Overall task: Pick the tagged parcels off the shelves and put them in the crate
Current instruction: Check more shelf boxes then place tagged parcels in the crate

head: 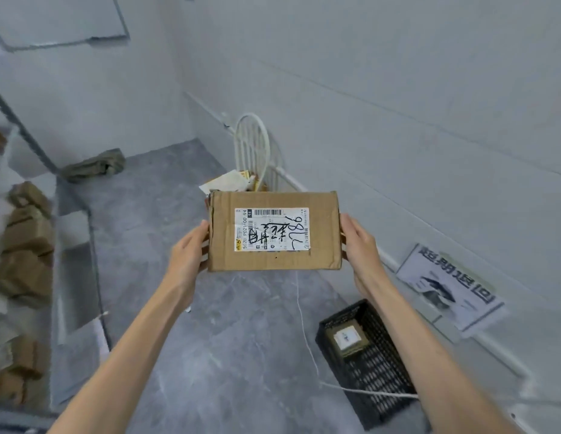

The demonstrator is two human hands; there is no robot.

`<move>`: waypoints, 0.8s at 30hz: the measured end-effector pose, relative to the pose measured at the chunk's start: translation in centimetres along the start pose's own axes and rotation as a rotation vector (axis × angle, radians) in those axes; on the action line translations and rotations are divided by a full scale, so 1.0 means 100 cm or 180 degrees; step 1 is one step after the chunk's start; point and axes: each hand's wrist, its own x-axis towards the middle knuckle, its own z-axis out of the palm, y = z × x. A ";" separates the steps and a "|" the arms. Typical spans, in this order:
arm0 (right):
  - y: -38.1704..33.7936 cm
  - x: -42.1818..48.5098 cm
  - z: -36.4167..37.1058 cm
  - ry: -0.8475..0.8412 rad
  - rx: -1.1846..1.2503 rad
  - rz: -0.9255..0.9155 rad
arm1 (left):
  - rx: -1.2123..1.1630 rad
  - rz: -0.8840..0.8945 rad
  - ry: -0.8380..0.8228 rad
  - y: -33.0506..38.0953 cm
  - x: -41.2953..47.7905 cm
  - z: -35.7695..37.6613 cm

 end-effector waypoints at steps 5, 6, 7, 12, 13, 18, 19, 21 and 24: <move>0.033 -0.013 -0.065 0.0675 -0.0001 0.0282 | 0.0263 -0.0130 -0.0664 -0.022 0.018 0.076; 0.039 -0.015 -0.078 0.0804 0.0044 0.0359 | 0.0314 -0.0120 -0.0800 -0.025 0.019 0.092; 0.045 -0.017 -0.090 0.0919 0.0090 0.0433 | 0.0370 -0.0107 -0.0930 -0.029 0.020 0.108; 0.078 -0.026 -0.145 0.1466 0.0232 0.0692 | 0.0674 -0.0146 -0.1418 -0.056 0.021 0.179; 0.088 -0.027 -0.156 0.1553 0.0280 0.0758 | 0.0742 -0.0181 -0.1499 -0.064 0.022 0.193; 0.139 -0.025 -0.203 0.1880 0.0358 0.1066 | 0.1044 -0.0298 -0.1815 -0.106 0.028 0.260; 0.151 -0.024 -0.212 0.1938 0.0358 0.1106 | 0.1125 -0.0319 -0.1862 -0.117 0.033 0.273; 0.173 -0.023 -0.227 0.2056 0.0356 0.1184 | 0.1273 -0.0370 -0.1965 -0.139 0.039 0.296; 0.206 -0.020 -0.249 0.2283 0.0323 0.1392 | 0.1359 -0.0476 -0.2103 -0.174 0.046 0.329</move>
